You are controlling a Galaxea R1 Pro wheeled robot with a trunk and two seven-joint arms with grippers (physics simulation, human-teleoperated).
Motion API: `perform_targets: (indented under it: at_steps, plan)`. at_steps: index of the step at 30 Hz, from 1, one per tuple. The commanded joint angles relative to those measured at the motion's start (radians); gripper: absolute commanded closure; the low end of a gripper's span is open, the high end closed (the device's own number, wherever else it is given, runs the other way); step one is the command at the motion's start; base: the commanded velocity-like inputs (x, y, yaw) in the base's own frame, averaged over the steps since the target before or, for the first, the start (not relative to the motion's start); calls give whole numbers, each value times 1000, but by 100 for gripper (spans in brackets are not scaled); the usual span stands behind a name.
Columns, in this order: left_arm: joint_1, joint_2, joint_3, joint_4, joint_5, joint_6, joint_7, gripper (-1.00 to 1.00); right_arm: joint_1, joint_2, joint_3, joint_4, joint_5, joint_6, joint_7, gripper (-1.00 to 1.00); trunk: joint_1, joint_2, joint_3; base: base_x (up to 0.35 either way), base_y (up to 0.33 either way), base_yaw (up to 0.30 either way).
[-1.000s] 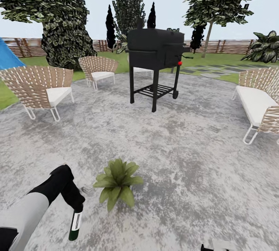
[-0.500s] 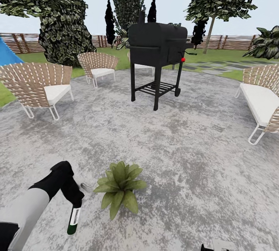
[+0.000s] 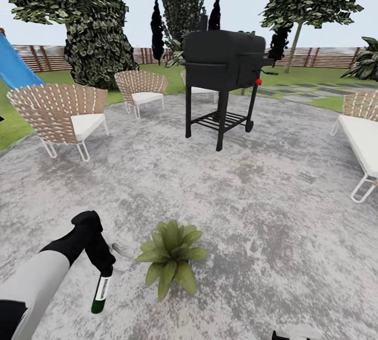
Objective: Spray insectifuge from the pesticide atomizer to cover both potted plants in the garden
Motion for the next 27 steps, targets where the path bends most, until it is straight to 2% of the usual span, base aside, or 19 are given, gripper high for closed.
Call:
perform_targets:
  at_steps: [1,6,9,16,20,23,27]
  plan:
    - [2,2,-4,-2,-5,11,-9,100,-1,0,-7,2,11,-4,-4,-100,0,0,-1,143,206,11]
    - [11,6,-6,-2,-5,9,-7,100,-1,0,-7,2,11,-4,-4,-100,0,0,-1,55,76,3]
    - [14,-1,-5,-1,-5,8,-2,100,-1,0,-7,2,11,-4,-4,-100,0,0,-1,5,8,0]
    - [17,-48,-2,0,-6,8,7,100,-1,-1,-9,0,9,-4,-5,-100,0,0,-1,1,1,36]
    - [20,-38,-1,13,-7,6,47,100,-1,-1,-9,0,8,-4,-6,-100,0,0,-1,0,0,238]
    - [59,-21,-2,15,-6,5,100,100,-1,0,-9,0,8,-4,-6,-100,0,0,-1,0,0,233]
    - [85,-28,-1,16,-2,6,127,100,-1,-2,-9,0,9,-5,-6,-100,0,0,-1,0,0,57]
